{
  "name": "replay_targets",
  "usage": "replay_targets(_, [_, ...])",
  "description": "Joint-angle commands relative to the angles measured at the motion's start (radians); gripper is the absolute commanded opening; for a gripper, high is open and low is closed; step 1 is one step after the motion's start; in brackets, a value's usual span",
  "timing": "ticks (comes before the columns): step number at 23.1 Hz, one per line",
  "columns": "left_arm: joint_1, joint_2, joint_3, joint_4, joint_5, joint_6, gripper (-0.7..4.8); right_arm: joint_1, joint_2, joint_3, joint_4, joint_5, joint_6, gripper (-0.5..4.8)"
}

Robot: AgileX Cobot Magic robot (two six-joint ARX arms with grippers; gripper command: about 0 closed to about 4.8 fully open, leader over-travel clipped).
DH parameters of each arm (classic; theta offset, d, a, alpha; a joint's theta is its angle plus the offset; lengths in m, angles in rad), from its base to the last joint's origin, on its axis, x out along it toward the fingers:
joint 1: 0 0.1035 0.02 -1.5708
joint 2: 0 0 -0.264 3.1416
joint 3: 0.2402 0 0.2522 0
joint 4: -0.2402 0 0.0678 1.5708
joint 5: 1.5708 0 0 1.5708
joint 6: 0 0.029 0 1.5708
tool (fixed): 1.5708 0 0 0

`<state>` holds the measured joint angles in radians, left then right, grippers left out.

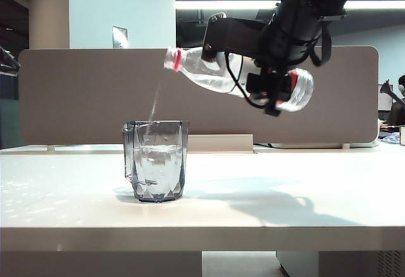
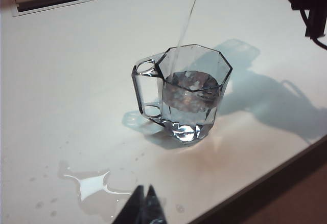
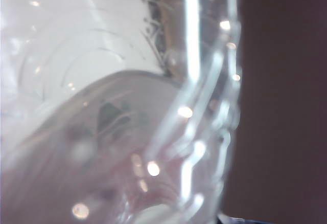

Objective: Pick up the mineral water bottle on the table and pour water into the mug until it's half full.

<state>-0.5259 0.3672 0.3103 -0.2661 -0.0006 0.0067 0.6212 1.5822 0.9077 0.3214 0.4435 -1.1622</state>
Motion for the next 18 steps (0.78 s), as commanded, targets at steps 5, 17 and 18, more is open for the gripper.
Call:
replay_targets(5, [0.001, 0.0, 0.002, 0.013, 0.004, 0.001, -0.05, -0.002, -0.01, -0.012, 0.03, -0.13, 0.705, 2.1])
replay_targets(17, [0.001, 0.0, 0.002, 0.013, 0.003, 0.0, -0.05, -0.004, 0.112, -0.276, 0.661, -0.221, 1.255, 2.1])
replay_targets(18, [0.001, 0.0, 0.001, 0.013, 0.004, 0.0, -0.05, -0.004, 0.145, -0.276, 0.707, -0.222, 1.288, 2.1])
